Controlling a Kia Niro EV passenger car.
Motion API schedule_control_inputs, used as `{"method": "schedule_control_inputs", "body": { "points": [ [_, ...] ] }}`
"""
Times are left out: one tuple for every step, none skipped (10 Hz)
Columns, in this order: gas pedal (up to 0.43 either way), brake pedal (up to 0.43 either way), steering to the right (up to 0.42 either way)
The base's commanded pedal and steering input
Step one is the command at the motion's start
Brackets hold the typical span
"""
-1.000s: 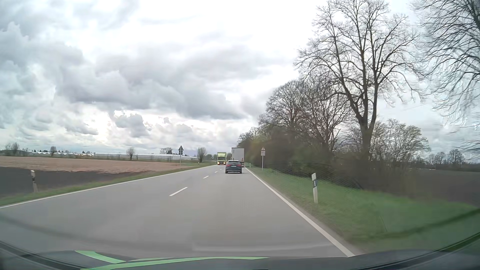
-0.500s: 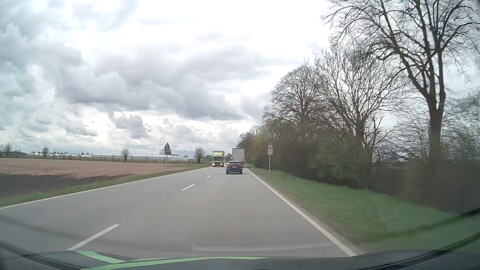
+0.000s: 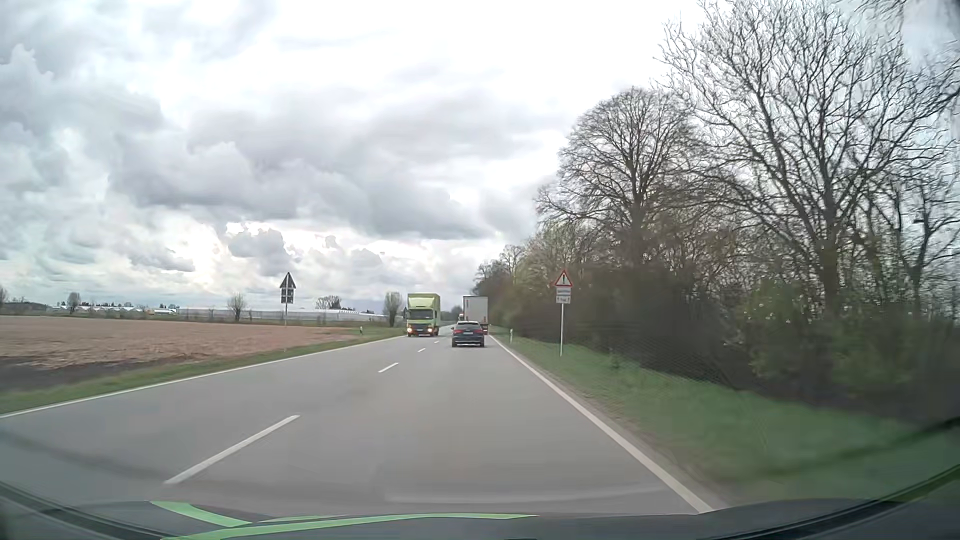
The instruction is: Follow the waypoints while adhering to traffic rules and regulations
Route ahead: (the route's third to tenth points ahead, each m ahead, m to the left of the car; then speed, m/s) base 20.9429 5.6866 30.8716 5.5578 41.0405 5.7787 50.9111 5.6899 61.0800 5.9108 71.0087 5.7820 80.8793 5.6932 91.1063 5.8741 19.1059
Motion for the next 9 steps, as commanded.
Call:
{"method": "schedule_control_inputs", "body": {
  "points": [
    [0.169, 0.000, 0.003],
    [0.169, 0.000, 0.003],
    [0.169, 0.000, 0.003],
    [0.169, 0.000, 0.002],
    [0.169, 0.000, 0.001],
    [0.169, 0.000, 0.001],
    [0.169, 0.000, 0.001],
    [0.169, 0.000, 0.001],
    [0.169, 0.000, 0.001]
  ]
}}
